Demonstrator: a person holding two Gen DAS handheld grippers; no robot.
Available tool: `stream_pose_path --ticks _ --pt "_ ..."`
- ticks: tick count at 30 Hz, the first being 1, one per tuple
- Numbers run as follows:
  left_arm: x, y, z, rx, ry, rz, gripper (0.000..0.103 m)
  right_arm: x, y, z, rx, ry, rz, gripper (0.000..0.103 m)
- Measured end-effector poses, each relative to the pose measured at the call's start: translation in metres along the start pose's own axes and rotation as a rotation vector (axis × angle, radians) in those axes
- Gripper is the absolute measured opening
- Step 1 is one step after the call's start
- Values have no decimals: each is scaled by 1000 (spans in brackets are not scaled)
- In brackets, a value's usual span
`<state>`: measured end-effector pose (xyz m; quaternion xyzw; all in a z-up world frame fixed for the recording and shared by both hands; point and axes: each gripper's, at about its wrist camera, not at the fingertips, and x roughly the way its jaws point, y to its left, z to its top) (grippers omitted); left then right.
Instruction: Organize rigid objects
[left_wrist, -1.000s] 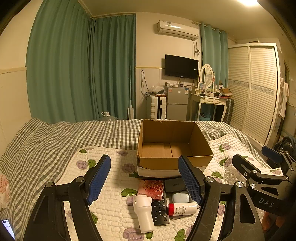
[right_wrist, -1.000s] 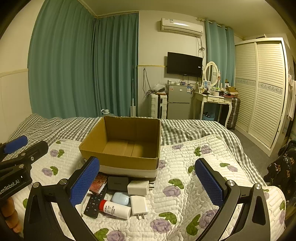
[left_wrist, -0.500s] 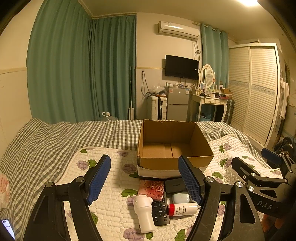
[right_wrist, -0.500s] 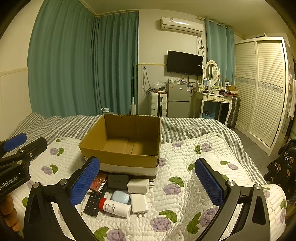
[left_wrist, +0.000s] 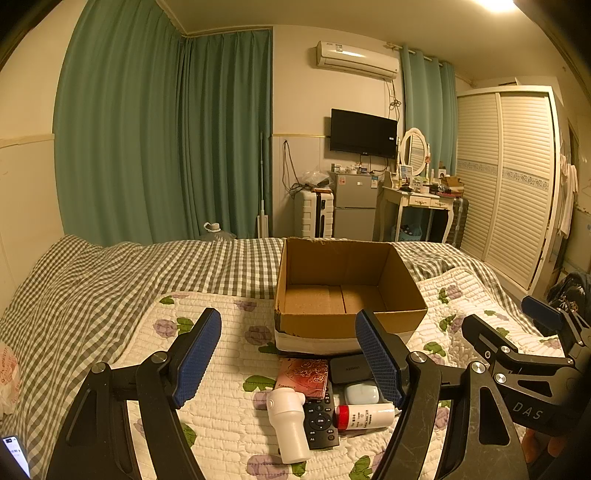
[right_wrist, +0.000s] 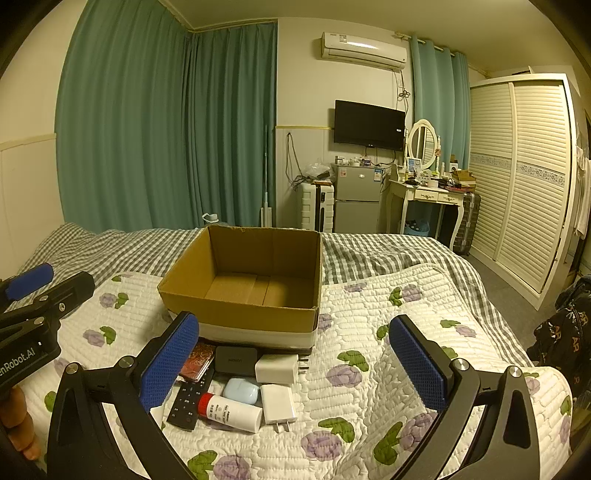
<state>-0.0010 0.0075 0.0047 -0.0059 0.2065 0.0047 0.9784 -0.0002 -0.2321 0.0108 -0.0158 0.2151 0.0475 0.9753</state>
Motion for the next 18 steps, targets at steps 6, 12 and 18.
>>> stream_pose_path --ticks 6,12,18 --pt "0 0 0 0 0 1 78 0 0 -1 -1 2 1 103" --pt "0 -1 0 0 0 1 78 0 0 -1 -1 2 -1 103" --pt "0 -1 0 0 0 1 78 0 0 0 -1 2 0 103"
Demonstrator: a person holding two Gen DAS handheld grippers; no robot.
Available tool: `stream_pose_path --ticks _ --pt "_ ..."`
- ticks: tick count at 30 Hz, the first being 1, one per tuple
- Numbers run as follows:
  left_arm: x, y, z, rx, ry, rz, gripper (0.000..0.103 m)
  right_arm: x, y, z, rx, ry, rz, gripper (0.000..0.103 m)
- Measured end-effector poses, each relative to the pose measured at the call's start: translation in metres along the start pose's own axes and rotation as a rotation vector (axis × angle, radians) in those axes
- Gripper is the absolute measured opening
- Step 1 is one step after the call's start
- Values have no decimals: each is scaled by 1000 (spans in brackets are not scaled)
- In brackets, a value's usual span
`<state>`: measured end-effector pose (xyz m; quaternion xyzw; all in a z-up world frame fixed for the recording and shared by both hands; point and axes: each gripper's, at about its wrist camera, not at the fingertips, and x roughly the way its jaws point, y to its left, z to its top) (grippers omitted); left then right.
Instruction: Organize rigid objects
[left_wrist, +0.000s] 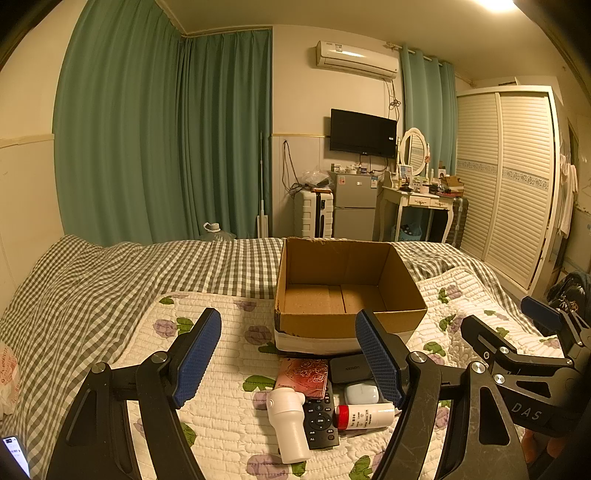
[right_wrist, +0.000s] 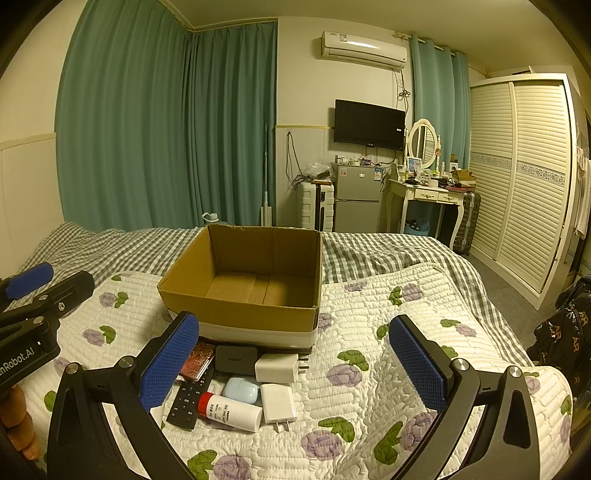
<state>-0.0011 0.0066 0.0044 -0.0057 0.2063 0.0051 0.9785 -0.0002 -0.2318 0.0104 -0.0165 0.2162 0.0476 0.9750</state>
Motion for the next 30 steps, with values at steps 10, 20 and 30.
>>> stream_pose_path --ticks 10,20,30 --pt "-1 0 0 2 -12 -2 78 1 1 -3 -1 7 22 103" --pt "5 -2 -4 11 -11 5 78 11 -1 1 -11 26 38 103" --pt "45 4 -41 21 154 66 78 63 -11 -4 -74 111 33 103"
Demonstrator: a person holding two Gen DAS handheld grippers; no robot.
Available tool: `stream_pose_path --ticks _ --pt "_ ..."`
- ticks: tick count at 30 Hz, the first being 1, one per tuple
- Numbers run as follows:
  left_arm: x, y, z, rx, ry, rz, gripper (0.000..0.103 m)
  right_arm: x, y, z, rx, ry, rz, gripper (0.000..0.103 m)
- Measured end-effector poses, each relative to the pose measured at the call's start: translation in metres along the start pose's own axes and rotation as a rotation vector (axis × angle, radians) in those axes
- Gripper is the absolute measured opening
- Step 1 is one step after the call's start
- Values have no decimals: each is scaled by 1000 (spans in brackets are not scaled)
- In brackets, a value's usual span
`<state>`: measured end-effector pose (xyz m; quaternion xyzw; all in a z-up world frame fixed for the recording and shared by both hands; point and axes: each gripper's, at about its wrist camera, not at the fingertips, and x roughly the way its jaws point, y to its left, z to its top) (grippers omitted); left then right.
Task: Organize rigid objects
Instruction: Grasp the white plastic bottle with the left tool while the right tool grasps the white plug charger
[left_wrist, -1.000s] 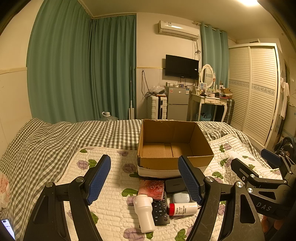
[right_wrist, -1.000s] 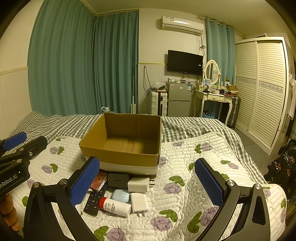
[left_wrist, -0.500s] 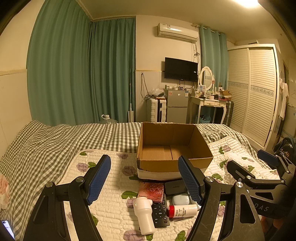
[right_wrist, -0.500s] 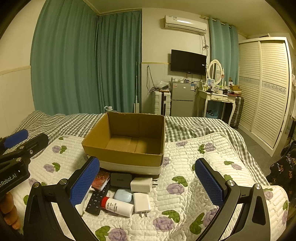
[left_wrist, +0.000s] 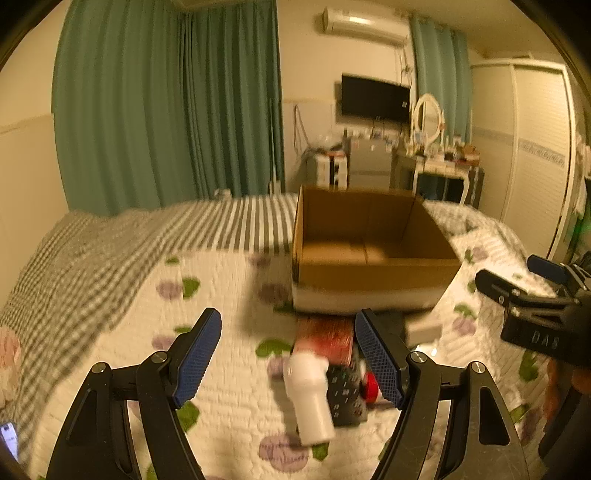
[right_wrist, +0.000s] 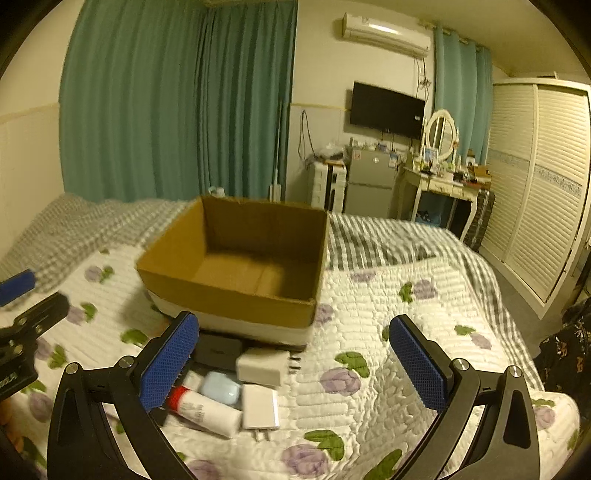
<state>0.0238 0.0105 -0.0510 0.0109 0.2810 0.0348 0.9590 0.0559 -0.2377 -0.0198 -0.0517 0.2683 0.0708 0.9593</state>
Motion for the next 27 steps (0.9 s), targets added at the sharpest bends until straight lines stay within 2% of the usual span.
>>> stream_pose_path --ticks 5,7,15,20,22,23,25,26,27 --pt "26 -8 -27 6 130 -4 78 38 -5 -23 5 133 33 102" --pt "37 -13 -39 28 177 17 78 48 -5 -32 -4 172 52 101" --pt "76 -14 -54 37 310 95 75 90 1 -58 -16 330 123 83" --pt "95 -15 -63 46 378 88 74 117 5 -72 -8 432 141 74" --pt "99 -18 -65 59 395 74 60 122 6 -75 -4 455 144 72" --pt "99 -20 -66 62 398 50 39 124 6 -76 1 461 152 68" --pt "96 -23 -66 73 393 39 39 124 5 -77 10 468 182 56" --pt "94 -24 -66 73 389 31 39 124 5 -78 19 473 210 46" --pt "92 -24 -65 71 382 26 39 124 5 -78 24 476 229 40"
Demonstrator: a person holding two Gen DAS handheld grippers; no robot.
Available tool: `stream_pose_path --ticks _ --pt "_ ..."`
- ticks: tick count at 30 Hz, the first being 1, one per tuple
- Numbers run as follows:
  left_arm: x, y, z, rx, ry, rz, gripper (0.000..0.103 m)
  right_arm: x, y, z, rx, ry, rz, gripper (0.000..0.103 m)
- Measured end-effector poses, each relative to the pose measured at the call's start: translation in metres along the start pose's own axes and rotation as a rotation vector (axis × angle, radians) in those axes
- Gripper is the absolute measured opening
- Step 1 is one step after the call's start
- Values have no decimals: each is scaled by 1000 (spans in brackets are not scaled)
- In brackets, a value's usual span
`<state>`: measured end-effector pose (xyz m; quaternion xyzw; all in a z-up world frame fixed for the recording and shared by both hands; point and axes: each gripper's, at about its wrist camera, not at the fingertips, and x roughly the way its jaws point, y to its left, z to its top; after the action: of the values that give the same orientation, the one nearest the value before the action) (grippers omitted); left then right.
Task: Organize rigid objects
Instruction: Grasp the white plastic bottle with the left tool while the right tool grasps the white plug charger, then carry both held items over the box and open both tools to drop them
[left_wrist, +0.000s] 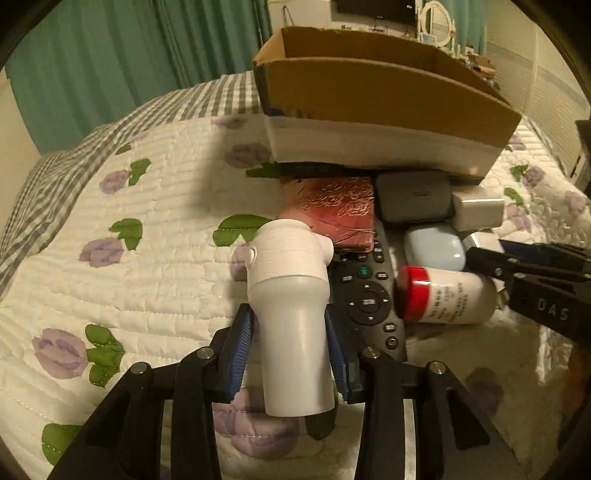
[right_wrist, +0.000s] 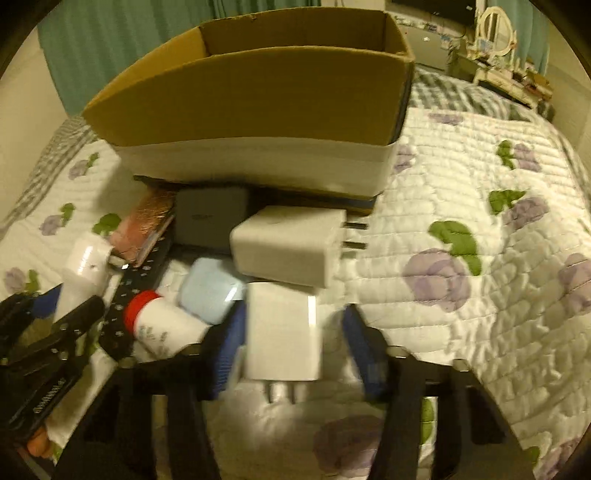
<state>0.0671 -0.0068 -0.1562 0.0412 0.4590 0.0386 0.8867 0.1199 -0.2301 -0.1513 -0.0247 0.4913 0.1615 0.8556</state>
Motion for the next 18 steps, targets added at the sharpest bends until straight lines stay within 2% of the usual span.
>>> stream_pose_path --ticks 7,13,16,18 --pt "-42 2 4 -30 -96 -8 39 -19 1 -7 2 -22 21 40" --pt "-79 1 15 -59 -160 -51 39 -69 13 -11 -44 -101 21 40" --pt "-97 1 32 -67 -193 -75 39 -96 19 -1 -61 -149 34 40" --pt "-111 -1 48 -53 -229 -60 39 -118 22 11 -85 -187 36 40"
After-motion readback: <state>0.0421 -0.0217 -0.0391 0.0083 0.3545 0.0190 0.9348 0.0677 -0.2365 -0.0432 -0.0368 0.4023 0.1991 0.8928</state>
